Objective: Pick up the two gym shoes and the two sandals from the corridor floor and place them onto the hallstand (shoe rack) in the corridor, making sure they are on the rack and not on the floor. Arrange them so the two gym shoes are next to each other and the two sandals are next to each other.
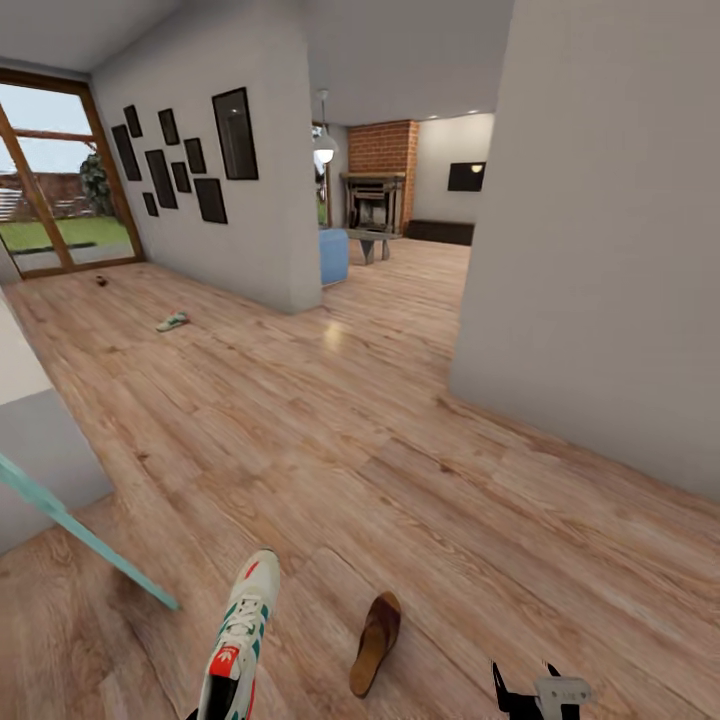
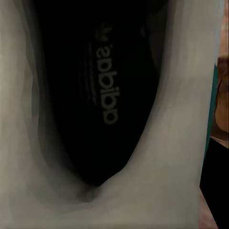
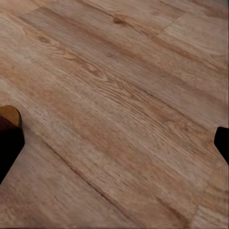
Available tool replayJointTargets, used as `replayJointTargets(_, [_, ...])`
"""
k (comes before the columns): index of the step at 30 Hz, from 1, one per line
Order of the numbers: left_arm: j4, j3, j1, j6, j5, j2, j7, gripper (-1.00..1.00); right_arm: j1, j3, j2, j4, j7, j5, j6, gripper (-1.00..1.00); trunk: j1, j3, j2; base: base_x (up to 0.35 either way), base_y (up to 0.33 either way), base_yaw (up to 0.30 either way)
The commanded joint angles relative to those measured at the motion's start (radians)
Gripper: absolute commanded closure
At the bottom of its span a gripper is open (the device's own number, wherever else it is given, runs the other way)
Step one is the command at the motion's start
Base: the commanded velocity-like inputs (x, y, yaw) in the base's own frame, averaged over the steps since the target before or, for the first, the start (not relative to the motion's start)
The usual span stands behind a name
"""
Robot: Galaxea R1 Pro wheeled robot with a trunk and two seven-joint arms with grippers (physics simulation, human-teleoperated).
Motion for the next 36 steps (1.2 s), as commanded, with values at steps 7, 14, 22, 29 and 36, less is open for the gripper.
replayJointTargets(7, [0.0,-0.003,0.0,-0.003,-0.002,0.001,0.002,1.0,-0.001,-0.006,0.0,0.001,-0.002,0.007,-0.003,-1.0,0.0,-0.004,0.0,0.0,0.0,-0.271])
replayJointTargets(14, [0.0,-0.003,0.0,-0.003,-0.002,0.001,0.002,1.0,-0.001,-0.006,0.0,0.001,-0.002,0.007,-0.003,-1.0,0.0,-0.007,0.0,0.0,0.0,-0.271])
replayJointTargets(22, [0.0,-0.003,0.0,-0.003,-0.002,0.002,0.002,1.0,-0.001,-0.006,0.0,0.001,-0.002,0.007,-0.003,-1.0,0.0,-0.011,0.0,0.0,0.0,-0.271])
replayJointTargets(29, [0.0,-0.003,0.0,-0.003,-0.002,0.002,0.002,1.0,-0.001,-0.006,0.0,0.001,-0.002,0.007,-0.003,-1.0,0.0,-0.014,0.0,0.0,0.051,-0.271])
replayJointTargets(36, [0.0,-0.003,0.0,-0.003,-0.001,0.001,0.002,1.0,-0.001,-0.006,0.0,0.001,-0.002,0.007,-0.003,-1.0,0.0,-0.017,0.0,0.0,0.257,-0.271])
